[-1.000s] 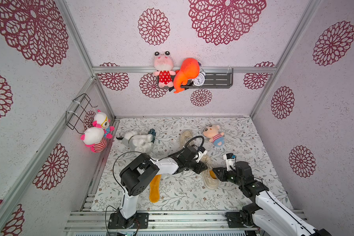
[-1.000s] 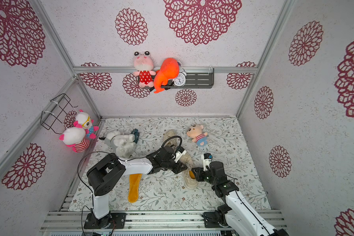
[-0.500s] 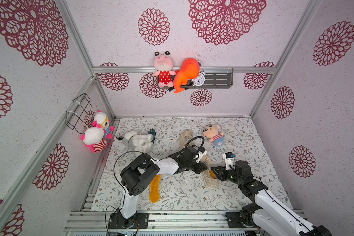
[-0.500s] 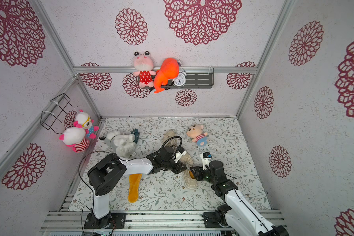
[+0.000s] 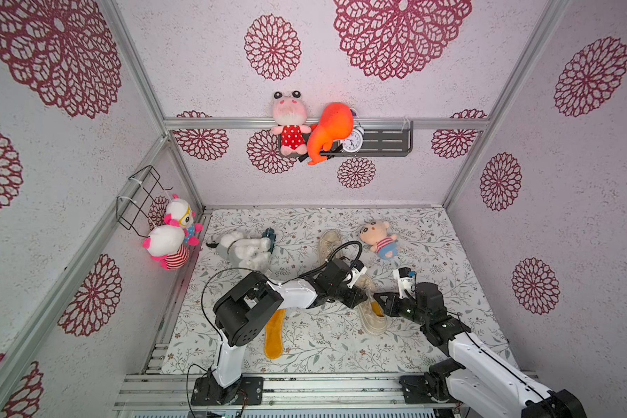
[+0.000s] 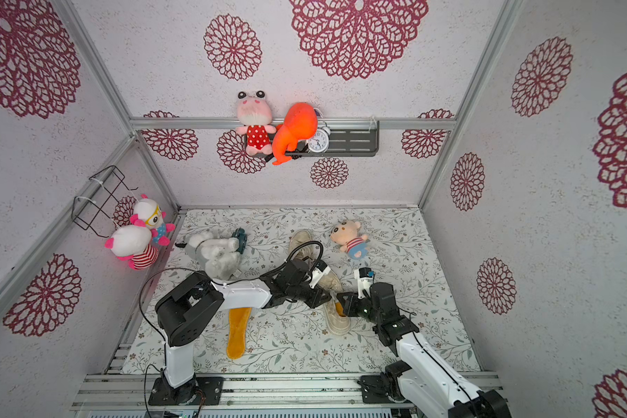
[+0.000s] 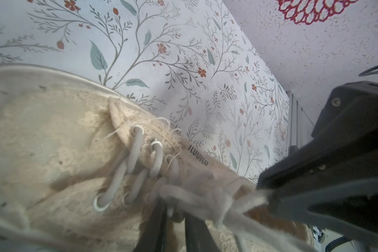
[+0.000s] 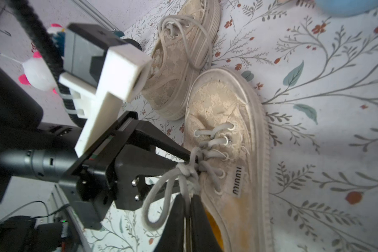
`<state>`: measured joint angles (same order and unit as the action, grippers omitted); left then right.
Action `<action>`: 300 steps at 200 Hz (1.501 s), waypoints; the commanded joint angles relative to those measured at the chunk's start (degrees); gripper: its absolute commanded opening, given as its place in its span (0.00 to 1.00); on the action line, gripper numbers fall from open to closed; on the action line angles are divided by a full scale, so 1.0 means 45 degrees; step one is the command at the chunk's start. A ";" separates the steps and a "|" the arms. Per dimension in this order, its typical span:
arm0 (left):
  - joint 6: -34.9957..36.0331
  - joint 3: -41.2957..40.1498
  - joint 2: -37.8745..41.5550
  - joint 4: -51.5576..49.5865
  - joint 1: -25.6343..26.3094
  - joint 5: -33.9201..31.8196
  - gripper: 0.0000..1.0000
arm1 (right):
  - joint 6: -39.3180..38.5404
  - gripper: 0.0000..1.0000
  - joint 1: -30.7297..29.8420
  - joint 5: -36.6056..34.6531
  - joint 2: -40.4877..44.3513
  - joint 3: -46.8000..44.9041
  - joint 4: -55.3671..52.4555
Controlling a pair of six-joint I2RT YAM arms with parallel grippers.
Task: Remove the insole from the shoe
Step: Untie the shoelace on the shoe.
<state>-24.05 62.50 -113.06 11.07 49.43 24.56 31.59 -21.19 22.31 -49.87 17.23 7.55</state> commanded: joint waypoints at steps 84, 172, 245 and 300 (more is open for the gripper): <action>0.0770 -0.0325 0.0756 -0.0487 0.0250 -0.1129 0.57 | 0.0221 0.00 0.0021 -0.0249 0.0644 0.1810 -0.1413; 0.1375 -0.1342 0.1393 -0.0670 0.0509 -0.1312 0.59 | -0.0318 0.00 0.0027 -0.0042 0.0480 0.4458 -0.3093; 0.0882 -0.1713 0.1533 -0.0169 0.0695 -0.1470 0.57 | -0.0478 0.00 -0.0013 0.0589 0.0093 0.5904 -0.2617; 0.0368 -0.2712 0.2524 0.0922 0.0715 -0.1793 0.57 | -0.0483 0.00 -0.0016 0.0856 0.0017 0.6176 -0.2278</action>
<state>-21.08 52.27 -104.53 13.80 52.14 17.37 30.85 -21.21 24.53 -50.65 42.59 -7.03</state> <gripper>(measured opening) 0.571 0.057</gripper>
